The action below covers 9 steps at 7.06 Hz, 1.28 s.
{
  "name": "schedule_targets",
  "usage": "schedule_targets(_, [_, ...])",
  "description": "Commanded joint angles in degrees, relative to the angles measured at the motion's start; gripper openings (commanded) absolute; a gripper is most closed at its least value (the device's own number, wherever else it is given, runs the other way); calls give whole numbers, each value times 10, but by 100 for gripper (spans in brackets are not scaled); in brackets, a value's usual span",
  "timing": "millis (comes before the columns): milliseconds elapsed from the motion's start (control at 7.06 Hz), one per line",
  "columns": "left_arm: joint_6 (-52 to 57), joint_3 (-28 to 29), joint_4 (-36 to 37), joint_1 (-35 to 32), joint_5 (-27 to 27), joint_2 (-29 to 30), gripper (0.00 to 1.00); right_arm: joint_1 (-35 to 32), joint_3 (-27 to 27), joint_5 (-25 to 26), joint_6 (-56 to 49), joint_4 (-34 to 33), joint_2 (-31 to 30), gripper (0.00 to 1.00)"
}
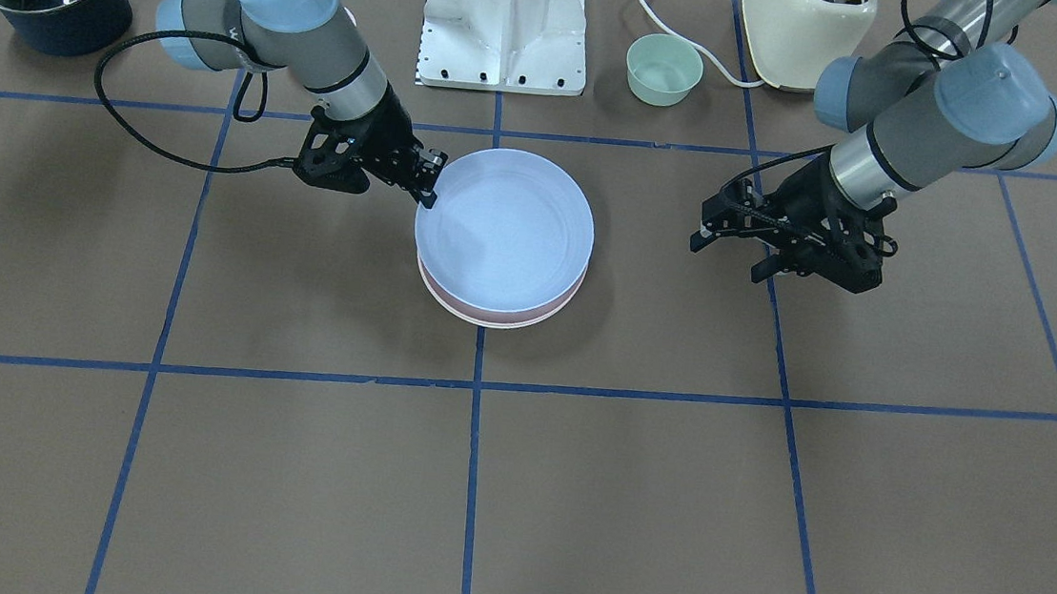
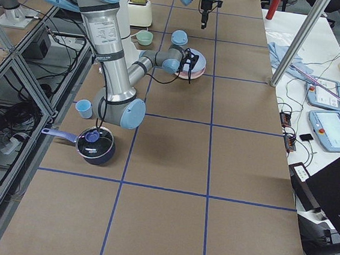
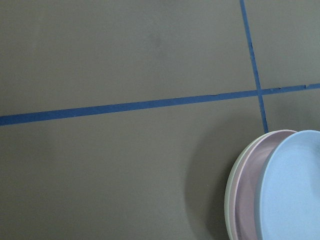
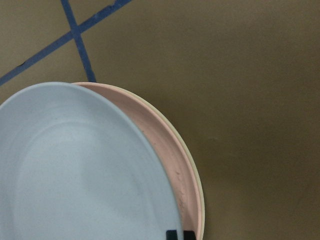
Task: Stack three plates with pink and blue
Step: 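Open the right gripper and pull it away from the stack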
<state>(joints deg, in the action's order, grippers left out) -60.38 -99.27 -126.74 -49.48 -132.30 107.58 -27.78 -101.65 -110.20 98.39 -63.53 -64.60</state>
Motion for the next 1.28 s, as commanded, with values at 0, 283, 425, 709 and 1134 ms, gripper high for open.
schedule_targets(0, [0, -1, 0, -1, 0, -1, 99, 0, 3, 9, -2, -1, -1, 100])
schedule_targets(283, [0, -7, 0, -3, 0, -1, 99, -10, -3, 13, -7, -2, -4, 100])
schedule_targets(425, [4, -11, -3, -11, 0, -17, 99, -37, -5, 3, -8, -10, -17, 100])
schedule_targets(709, [115, -36, -1, -52, 0, -90, 99, -114, -14, -47, -126, -23, -93, 100])
schedule_targets(1134, [335, -30, 3, -147, -2, -188, 99, -323, -13, -181, -486, -29, -249, 100])
